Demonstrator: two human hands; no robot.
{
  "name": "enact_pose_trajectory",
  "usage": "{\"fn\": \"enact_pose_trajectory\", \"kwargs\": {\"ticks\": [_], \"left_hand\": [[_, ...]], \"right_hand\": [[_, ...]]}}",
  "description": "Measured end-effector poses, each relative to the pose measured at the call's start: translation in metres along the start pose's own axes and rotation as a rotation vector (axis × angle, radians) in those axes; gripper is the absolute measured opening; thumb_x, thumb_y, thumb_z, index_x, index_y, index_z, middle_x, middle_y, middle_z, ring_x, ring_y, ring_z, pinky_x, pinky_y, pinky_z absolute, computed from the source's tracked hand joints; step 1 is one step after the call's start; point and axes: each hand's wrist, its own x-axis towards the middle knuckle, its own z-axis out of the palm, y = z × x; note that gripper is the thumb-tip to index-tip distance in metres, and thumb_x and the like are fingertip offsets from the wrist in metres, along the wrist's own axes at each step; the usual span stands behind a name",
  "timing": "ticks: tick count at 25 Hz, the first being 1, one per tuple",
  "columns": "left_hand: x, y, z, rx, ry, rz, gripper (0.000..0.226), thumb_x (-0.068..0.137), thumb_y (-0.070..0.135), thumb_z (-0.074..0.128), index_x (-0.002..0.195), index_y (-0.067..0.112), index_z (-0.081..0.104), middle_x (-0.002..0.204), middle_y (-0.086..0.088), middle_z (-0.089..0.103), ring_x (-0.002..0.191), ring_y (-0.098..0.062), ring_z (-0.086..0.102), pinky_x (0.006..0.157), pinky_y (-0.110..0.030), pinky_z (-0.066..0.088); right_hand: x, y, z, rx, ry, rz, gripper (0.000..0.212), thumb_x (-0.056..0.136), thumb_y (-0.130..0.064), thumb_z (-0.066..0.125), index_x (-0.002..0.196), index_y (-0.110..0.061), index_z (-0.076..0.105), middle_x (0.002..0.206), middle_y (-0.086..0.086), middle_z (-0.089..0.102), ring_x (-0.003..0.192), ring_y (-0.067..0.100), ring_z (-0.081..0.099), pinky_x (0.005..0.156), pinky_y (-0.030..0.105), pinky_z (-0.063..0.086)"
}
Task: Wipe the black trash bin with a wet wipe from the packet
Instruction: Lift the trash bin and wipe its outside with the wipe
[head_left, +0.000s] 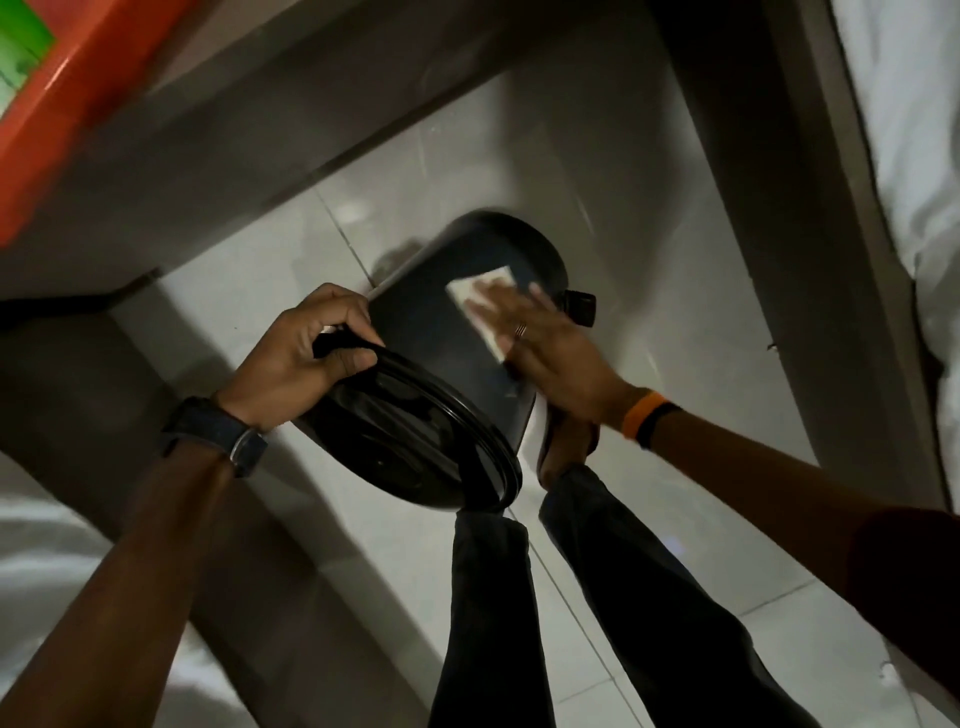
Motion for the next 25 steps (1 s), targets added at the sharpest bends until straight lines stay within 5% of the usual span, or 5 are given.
{"fn": "enact_pose_trajectory", "kwargs": {"ticks": [5, 9, 13, 18, 25], "left_hand": [[-0.002, -0.01, 0.032, 0.494, 0.467, 0.024, 0.037, 0.101, 0.025, 0.036, 0.128, 0.021, 0.061, 0.149, -0.006, 0.046, 0.147, -0.029, 0.025, 0.123, -0.057, 0.01], [0.02, 0.007, 0.073, 0.666, 0.572, 0.357, 0.031, 0.1, 0.022, 0.048, 0.085, 0.003, 0.068, 0.091, -0.016, 0.067, 0.095, -0.033, 0.059, 0.101, -0.051, 0.042], [0.04, 0.022, 0.069, 0.714, 0.641, 0.191, 0.041, 0.1, 0.029, 0.049, 0.061, 0.015, 0.049, 0.066, -0.003, 0.052, 0.075, -0.025, 0.051, 0.083, -0.039, 0.036], [0.035, 0.023, 0.06, 0.495, 0.585, 0.063, 0.053, 0.095, 0.032, 0.051, 0.048, 0.015, 0.034, 0.05, 0.003, 0.039, 0.057, -0.018, 0.041, 0.068, -0.037, 0.04], [0.045, 0.015, 0.062, 0.248, 0.628, -0.192, 0.06, 0.089, 0.037, 0.057, 0.05, -0.003, 0.035, 0.052, -0.018, 0.027, 0.05, -0.022, 0.027, 0.055, -0.033, 0.027]], "right_hand": [[0.034, 0.047, -0.013, 0.073, 0.035, 0.486, 0.051, 0.109, -0.025, 0.023, 0.16, -0.023, 0.015, 0.168, 0.001, 0.019, 0.156, 0.015, 0.019, 0.126, 0.036, -0.008], [0.028, -0.011, 0.002, 0.229, 0.147, 0.202, 0.05, 0.109, -0.025, 0.027, 0.158, -0.021, 0.023, 0.168, 0.002, 0.019, 0.158, 0.019, 0.012, 0.129, 0.035, -0.004], [0.002, -0.032, 0.021, 0.152, 0.188, -0.146, 0.051, 0.106, -0.024, 0.027, 0.156, -0.014, 0.03, 0.167, 0.005, 0.022, 0.157, 0.017, 0.014, 0.129, 0.044, 0.013], [0.007, 0.005, 0.008, 0.288, 0.243, 0.503, 0.05, 0.108, -0.019, 0.03, 0.157, -0.018, 0.027, 0.166, 0.005, 0.026, 0.155, 0.024, 0.024, 0.125, 0.048, 0.023], [-0.049, -0.023, 0.04, 0.287, 0.193, -0.044, 0.05, 0.107, -0.026, 0.022, 0.156, -0.023, 0.032, 0.166, -0.003, 0.029, 0.156, 0.017, 0.021, 0.129, 0.045, 0.012]]}}
